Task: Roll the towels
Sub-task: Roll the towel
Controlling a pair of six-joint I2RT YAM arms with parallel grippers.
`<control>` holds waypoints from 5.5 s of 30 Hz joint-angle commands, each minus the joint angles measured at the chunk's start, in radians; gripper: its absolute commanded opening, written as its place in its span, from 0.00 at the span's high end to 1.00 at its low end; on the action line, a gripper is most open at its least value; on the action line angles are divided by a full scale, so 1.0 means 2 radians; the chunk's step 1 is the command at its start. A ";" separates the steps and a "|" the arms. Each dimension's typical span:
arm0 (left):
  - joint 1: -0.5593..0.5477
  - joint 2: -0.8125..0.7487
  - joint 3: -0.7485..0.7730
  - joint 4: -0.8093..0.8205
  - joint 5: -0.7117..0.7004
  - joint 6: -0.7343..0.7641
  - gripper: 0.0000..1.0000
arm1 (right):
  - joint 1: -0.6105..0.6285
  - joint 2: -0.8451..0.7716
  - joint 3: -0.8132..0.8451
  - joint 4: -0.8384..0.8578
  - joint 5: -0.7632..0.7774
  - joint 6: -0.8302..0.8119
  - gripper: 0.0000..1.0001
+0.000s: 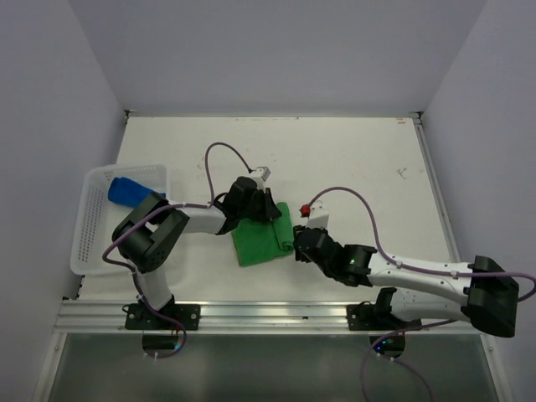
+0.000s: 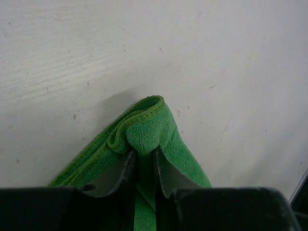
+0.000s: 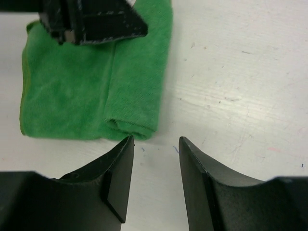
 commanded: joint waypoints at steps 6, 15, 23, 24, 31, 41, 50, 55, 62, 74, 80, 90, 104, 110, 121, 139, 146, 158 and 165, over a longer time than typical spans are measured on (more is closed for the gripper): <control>0.000 0.001 -0.012 0.010 -0.032 0.016 1.00 | -0.114 -0.024 -0.024 0.091 -0.151 0.065 0.51; -0.004 -0.001 -0.013 0.009 -0.036 0.018 1.00 | -0.152 0.059 -0.029 0.152 -0.214 0.087 0.48; -0.004 -0.006 -0.015 0.004 -0.041 0.019 1.00 | -0.155 0.104 -0.036 0.186 -0.233 0.089 0.46; -0.004 -0.007 -0.016 0.003 -0.044 0.018 1.00 | -0.155 0.108 -0.037 0.187 -0.237 0.089 0.46; -0.004 -0.012 -0.023 0.002 -0.050 0.021 1.00 | -0.155 0.134 -0.063 0.222 -0.254 0.101 0.46; -0.004 -0.022 -0.033 -0.003 -0.052 0.014 1.00 | -0.155 0.144 -0.074 0.237 -0.246 0.093 0.75; -0.004 -0.040 -0.027 -0.035 -0.065 0.021 0.95 | -0.155 0.141 -0.063 0.217 -0.233 0.077 0.99; -0.002 -0.047 -0.015 -0.060 -0.075 0.023 0.75 | -0.144 0.138 -0.040 0.168 -0.204 0.035 1.00; 0.005 -0.083 0.019 -0.133 -0.124 0.050 0.57 | -0.106 0.119 -0.015 0.108 -0.136 -0.002 1.00; 0.020 -0.115 0.053 -0.183 -0.101 0.026 0.54 | 0.002 0.192 0.074 0.015 -0.001 -0.027 1.00; 0.026 -0.136 0.057 -0.208 -0.072 0.012 0.54 | 0.054 0.236 0.140 -0.076 0.100 -0.011 1.00; 0.037 -0.159 0.045 -0.212 -0.037 0.008 0.54 | 0.133 0.350 0.247 -0.202 0.204 -0.009 1.00; 0.042 -0.189 -0.025 -0.157 0.073 -0.009 0.55 | 0.188 0.506 0.368 -0.311 0.245 -0.025 1.00; 0.041 -0.211 -0.074 -0.114 0.094 -0.027 0.60 | 0.189 0.522 0.376 -0.301 0.232 -0.042 1.00; 0.041 -0.263 -0.061 -0.140 0.092 -0.033 0.60 | 0.188 0.536 0.374 -0.288 0.212 -0.040 1.00; 0.028 -0.255 -0.062 -0.171 0.081 -0.014 0.62 | 0.188 0.540 0.368 -0.269 0.190 -0.040 1.00; 0.025 -0.228 -0.087 -0.082 0.140 -0.020 0.62 | 0.188 0.546 0.371 -0.266 0.185 -0.041 1.00; -0.001 -0.148 -0.110 -0.077 0.114 0.000 0.67 | 0.188 0.540 0.363 -0.253 0.175 -0.042 1.00; 0.001 -0.125 -0.147 -0.047 0.103 -0.019 0.68 | 0.186 0.518 0.341 -0.233 0.168 -0.035 1.00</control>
